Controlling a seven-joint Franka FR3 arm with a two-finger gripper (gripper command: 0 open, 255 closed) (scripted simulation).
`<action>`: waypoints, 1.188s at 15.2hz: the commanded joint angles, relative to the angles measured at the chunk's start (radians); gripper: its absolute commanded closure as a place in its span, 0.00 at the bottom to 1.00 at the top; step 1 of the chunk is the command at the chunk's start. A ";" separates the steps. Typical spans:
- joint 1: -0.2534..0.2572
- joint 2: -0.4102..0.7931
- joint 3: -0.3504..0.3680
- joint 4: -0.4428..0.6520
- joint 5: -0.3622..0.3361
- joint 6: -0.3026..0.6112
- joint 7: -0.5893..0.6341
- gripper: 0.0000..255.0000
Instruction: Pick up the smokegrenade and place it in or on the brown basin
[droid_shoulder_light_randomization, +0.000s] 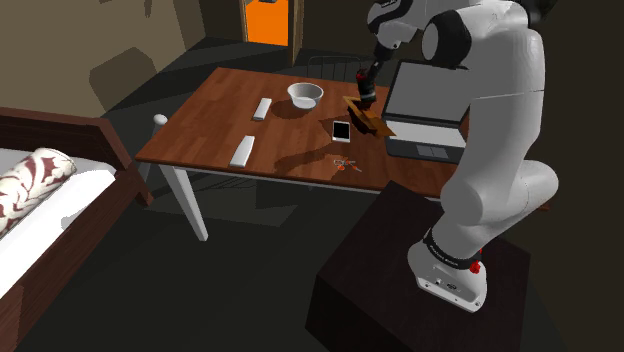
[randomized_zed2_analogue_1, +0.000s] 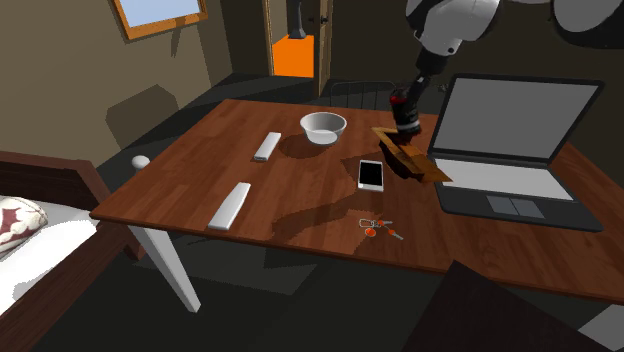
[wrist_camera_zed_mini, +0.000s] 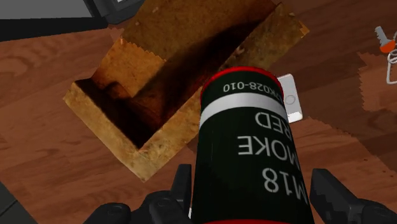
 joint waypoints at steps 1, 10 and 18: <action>-0.046 0.054 0.000 0.093 0.012 -0.045 -0.028 1.00; -0.167 0.236 0.013 0.358 0.043 -0.139 -0.079 1.00; -0.162 0.264 0.021 0.299 0.057 -0.056 -0.102 1.00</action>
